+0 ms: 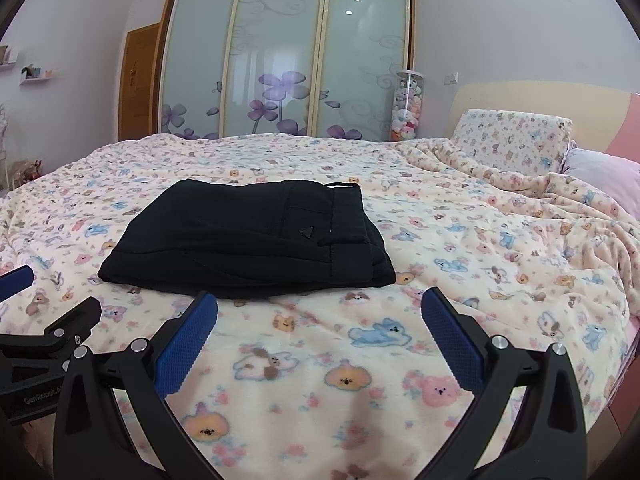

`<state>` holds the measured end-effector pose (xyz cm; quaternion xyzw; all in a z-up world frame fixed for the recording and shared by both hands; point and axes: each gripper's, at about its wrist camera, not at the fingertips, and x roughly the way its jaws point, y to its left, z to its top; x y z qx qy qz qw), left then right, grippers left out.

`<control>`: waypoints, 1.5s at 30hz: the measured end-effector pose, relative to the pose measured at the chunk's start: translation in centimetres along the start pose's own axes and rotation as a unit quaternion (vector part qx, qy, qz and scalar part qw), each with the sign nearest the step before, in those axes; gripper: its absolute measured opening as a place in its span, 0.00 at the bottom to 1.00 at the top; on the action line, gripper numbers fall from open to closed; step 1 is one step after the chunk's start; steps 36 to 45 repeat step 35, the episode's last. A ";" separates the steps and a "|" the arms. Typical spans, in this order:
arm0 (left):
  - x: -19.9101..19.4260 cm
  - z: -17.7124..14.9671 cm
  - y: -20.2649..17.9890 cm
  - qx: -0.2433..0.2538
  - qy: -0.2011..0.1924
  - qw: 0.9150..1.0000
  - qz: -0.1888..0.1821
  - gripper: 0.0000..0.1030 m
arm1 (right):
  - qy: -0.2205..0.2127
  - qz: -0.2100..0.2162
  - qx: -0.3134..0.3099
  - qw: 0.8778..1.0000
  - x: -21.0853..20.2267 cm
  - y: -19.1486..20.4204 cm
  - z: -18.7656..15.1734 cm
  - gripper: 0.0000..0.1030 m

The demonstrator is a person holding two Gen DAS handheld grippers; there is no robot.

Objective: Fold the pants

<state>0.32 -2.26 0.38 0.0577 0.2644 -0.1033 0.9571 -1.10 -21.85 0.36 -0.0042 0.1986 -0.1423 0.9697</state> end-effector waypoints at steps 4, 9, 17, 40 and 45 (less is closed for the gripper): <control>0.0 0.0 -0.3 0.006 0.002 1.000 -0.011 0.98 | 0.003 -0.003 0.005 1.000 0.2 -0.3 0.0 0.99; 0.2 0.0 -0.4 0.009 0.004 1.000 -0.012 0.98 | 0.003 -0.004 0.006 1.000 0.2 -0.4 0.0 0.99; 0.3 0.0 -0.3 0.004 0.006 1.000 -0.012 0.98 | 0.004 -0.004 0.006 1.000 0.3 -0.4 0.0 0.99; 0.2 0.1 -0.5 0.013 0.005 1.000 -0.011 0.98 | 0.008 -0.004 0.006 1.000 0.4 -0.3 -0.2 0.99; 0.2 0.1 -0.5 0.013 0.005 1.000 -0.011 0.98 | 0.008 -0.004 0.006 1.000 0.4 -0.3 -0.2 0.99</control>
